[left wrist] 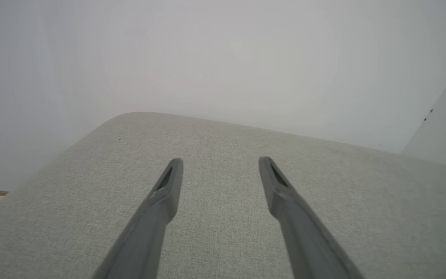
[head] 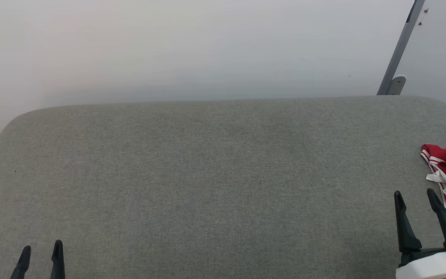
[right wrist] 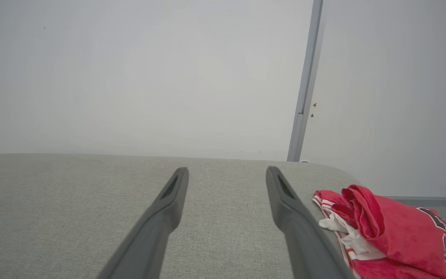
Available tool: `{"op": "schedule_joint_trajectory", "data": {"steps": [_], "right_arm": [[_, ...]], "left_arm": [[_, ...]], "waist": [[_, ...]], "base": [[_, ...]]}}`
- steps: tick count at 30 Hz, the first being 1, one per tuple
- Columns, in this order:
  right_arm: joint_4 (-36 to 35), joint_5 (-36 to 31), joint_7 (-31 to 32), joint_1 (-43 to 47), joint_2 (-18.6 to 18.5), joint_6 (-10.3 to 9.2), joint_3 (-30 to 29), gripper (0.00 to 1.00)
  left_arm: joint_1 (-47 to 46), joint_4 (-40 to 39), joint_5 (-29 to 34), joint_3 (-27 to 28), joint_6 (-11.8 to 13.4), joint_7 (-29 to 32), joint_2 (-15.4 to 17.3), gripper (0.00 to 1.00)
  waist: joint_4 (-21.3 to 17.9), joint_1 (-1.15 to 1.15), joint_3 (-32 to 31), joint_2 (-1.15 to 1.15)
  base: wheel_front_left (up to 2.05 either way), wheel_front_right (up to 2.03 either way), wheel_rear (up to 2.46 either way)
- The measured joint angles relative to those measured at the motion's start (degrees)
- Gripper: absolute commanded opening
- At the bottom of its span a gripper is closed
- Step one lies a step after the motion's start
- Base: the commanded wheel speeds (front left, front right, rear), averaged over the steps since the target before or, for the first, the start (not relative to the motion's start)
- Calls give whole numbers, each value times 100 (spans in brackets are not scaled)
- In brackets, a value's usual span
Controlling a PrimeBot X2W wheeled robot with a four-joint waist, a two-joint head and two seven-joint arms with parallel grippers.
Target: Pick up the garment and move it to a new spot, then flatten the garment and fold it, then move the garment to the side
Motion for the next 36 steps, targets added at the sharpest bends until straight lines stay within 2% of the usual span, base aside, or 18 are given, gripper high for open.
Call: {"op": "schedule_joint_trajectory", "data": {"steps": [36], "right_arm": [[0, -30, 0, 232, 211, 0, 3, 100]], "left_arm": [[-113, -174, -91, -389, 0, 0, 185, 100]], "waist": [[111, 0, 48, 0]], "base": [[0, 0, 0]]}}
